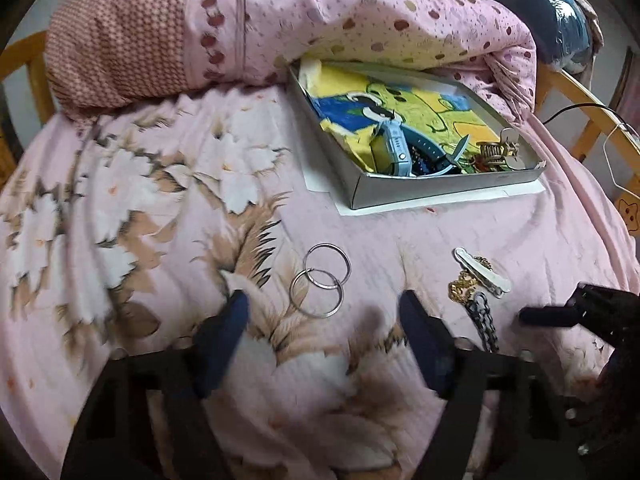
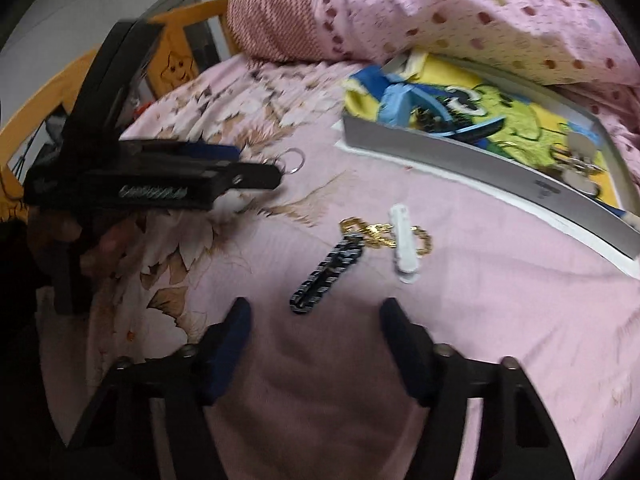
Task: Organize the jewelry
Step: 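Grasp the two silver rings with left tool while right tool grasps black keychain, then lift the rings and black keychain toward the tray with both tools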
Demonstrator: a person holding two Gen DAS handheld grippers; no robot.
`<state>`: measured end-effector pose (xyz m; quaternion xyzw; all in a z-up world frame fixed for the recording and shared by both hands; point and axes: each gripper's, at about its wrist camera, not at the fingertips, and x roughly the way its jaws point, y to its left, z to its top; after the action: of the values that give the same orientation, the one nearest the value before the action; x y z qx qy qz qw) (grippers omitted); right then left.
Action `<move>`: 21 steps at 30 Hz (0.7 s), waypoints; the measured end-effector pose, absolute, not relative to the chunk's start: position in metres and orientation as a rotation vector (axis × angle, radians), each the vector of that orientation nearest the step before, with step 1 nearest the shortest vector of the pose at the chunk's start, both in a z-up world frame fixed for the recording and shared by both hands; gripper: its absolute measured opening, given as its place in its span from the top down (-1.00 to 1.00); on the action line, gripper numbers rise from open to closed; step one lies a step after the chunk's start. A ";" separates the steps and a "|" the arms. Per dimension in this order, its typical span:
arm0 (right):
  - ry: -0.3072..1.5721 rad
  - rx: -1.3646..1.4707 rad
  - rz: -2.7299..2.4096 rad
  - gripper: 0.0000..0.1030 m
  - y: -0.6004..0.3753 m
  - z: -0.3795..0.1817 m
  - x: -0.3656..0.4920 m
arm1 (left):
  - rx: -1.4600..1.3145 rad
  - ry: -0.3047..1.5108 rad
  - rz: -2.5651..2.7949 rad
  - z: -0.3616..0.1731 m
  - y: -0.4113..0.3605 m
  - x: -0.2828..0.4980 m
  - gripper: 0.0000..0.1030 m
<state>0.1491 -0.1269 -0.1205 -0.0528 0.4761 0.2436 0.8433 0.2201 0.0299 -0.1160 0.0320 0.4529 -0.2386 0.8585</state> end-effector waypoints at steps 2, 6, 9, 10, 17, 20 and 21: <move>1.022 -0.123 0.518 -0.01 -0.123 -0.125 0.155 | 0.062 0.961 -0.528 -0.120 0.029 0.227 -0.10; 1.014 -0.115 0.504 0.13 -0.122 -0.126 0.166 | 0.099 0.953 -0.564 -0.123 0.025 0.231 0.11; 1.018 -0.093 0.487 0.27 -0.121 -0.128 0.174 | 0.120 0.960 -0.561 -0.125 0.022 0.231 0.33; 1.017 -0.090 0.482 0.32 -0.120 -0.127 0.176 | 0.131 0.959 -0.559 -0.125 0.021 0.230 0.36; 1.006 -0.092 0.482 0.53 -0.119 -0.126 0.173 | 0.143 0.969 -0.559 -0.126 0.018 0.226 0.49; 1.010 -0.083 0.485 0.73 -0.123 -0.127 0.167 | 0.141 0.987 -0.568 -0.124 0.015 0.222 0.50; 1.012 -0.079 0.485 0.76 -0.124 -0.127 0.166 | 0.134 0.993 -0.572 -0.123 0.014 0.220 0.50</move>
<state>0.1659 -0.1241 -0.1268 -0.0373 0.4799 0.2301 0.8458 0.2198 0.0141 -0.1229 0.0635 0.4696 -0.2703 0.8381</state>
